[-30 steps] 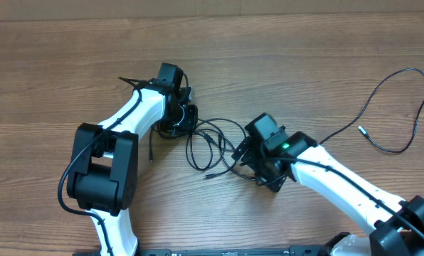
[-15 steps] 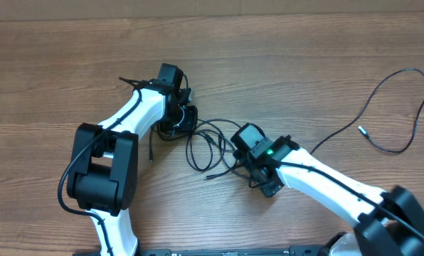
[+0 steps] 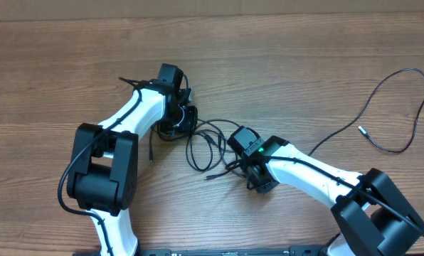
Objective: Untangle cables
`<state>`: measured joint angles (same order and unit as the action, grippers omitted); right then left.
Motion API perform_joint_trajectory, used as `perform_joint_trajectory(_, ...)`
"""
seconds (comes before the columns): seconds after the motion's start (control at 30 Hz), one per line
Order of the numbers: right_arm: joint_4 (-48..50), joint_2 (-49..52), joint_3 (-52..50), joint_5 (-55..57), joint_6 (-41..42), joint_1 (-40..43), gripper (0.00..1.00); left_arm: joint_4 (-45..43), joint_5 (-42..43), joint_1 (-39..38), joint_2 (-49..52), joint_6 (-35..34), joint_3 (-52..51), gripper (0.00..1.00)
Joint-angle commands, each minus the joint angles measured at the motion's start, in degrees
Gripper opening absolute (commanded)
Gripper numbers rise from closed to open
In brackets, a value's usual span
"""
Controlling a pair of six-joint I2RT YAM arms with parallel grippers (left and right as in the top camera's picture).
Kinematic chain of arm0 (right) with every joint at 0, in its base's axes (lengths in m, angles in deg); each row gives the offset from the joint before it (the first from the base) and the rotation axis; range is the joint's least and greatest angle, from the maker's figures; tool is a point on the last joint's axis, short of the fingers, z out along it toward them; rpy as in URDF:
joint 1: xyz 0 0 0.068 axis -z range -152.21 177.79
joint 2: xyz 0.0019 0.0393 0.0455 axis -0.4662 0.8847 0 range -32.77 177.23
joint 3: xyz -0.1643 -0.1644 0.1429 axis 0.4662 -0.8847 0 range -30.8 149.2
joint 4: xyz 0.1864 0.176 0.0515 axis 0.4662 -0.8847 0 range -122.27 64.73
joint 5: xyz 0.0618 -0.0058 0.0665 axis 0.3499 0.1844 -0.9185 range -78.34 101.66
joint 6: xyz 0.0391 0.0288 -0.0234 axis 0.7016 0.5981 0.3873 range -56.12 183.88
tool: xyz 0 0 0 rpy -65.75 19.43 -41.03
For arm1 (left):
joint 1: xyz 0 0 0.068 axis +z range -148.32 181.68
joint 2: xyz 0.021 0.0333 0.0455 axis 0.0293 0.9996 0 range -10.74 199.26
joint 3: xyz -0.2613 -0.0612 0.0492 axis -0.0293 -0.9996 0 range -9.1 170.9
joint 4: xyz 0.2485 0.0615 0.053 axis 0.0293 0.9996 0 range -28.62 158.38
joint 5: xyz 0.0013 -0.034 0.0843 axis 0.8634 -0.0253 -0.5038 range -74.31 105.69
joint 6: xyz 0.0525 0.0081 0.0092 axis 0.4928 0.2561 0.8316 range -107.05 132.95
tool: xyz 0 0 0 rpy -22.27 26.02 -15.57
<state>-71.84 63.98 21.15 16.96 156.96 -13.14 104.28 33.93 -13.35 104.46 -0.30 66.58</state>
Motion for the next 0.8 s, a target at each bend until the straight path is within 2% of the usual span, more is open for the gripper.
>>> perform_joint_trajectory(0.0,-0.44,0.48,-0.31,0.33,0.2,-0.26,0.32,0.39,-0.42,-0.33,0.61,1.27,-0.57,0.04)
perform_joint_trajectory(0.2,-0.39,0.48,-1.38,-0.39,1.66,-0.26,0.13,0.37,-0.44,-0.33,0.61,1.27,-0.57,0.04)
perform_joint_trajectory(0.27,-0.33,0.48,-1.38,-0.24,1.66,-0.26,0.04,0.39,-0.44,-0.33,0.61,1.27,-0.57,0.04)
perform_joint_trajectory(0.47,-0.44,0.02,-0.76,5.6,0.37,0.17,0.04,0.31,-0.44,-0.33,0.61,1.27,-0.57,0.04)
perform_joint_trajectory(0.57,-0.42,-1.31,1.62,10.73,-8.87,1.07,0.04,0.35,-0.46,-0.33,0.61,1.29,-0.57,0.04)
perform_joint_trajectory(0.67,-0.85,-3.37,6.32,15.76,-27.34,2.78,0.04,0.31,-0.61,-0.33,0.61,1.27,-0.57,0.04)
perform_joint_trajectory(0.7,-2.84,-4.5,9.86,17.38,-36.41,4.35,0.04,0.22,-0.68,-0.33,0.61,1.29,-0.57,0.04)
perform_joint_trajectory(0.77,-5.35,-5.44,13.62,18.4,-42.49,6.32,0.04,0.15,-0.68,-0.33,0.61,1.29,-0.57,0.04)
